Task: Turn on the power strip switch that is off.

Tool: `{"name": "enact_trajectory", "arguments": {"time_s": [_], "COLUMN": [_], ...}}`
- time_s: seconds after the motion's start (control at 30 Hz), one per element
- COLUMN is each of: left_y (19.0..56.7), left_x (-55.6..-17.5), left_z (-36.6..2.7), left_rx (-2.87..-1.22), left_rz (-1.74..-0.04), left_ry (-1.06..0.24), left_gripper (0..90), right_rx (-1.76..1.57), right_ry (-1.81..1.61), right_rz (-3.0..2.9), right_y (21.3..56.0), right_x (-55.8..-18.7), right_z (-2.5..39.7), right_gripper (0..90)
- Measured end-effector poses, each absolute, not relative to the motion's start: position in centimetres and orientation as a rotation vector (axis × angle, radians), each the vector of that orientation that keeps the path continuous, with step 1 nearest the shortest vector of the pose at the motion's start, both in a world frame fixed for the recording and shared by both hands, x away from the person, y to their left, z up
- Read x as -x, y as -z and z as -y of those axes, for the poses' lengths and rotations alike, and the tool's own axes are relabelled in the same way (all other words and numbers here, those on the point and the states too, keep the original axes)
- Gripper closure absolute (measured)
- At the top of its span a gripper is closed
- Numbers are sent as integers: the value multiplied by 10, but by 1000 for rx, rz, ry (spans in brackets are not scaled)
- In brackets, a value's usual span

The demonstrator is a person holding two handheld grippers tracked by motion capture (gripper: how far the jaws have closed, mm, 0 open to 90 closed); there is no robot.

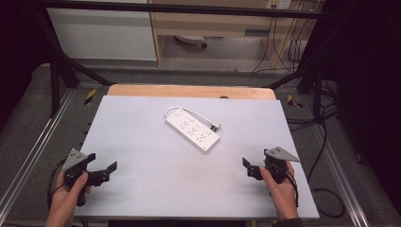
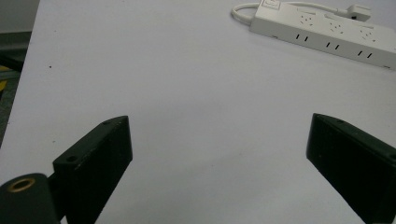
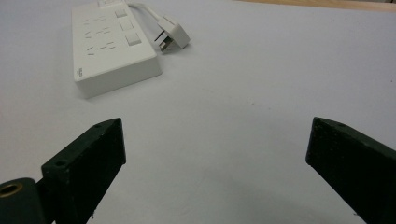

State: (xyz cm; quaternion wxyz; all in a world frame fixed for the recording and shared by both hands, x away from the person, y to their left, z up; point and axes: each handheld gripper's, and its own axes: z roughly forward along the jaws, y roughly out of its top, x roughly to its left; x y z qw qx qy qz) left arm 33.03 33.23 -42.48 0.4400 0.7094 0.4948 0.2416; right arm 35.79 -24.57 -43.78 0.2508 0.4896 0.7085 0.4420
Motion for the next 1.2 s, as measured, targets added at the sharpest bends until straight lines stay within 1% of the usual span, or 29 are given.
{"name": "enact_trajectory", "arguments": {"time_s": [0.3, 0.43, 0.57, 1.0, 1.2], "left_y": [427, 427, 426, 425, 424], "left_x": [-331, -330, -328, -330, -333], "left_z": [-335, -337, -338, -338, -338], "left_rx": [-1776, -1774, -1772, -1760, -1754], "left_rz": [-1254, -1282, -1274, -1257, -1266], "left_ry": [-561, -579, -564, -551, -554], "left_gripper": [70, 71, 70, 70, 74], "right_rx": [-1362, -1359, -1364, -1292, -1352], "right_ry": [-1216, -1227, -1277, -1267, -1240], "right_rz": [-1932, -1936, -1949, -2006, -1988], "right_y": [438, 436, 433, 430, 429], "right_x": [-359, -358, -355, -354, -353], "right_z": [248, 247, 248, 237, 233], "right_gripper": [49, 51, 42, 45, 54]}}
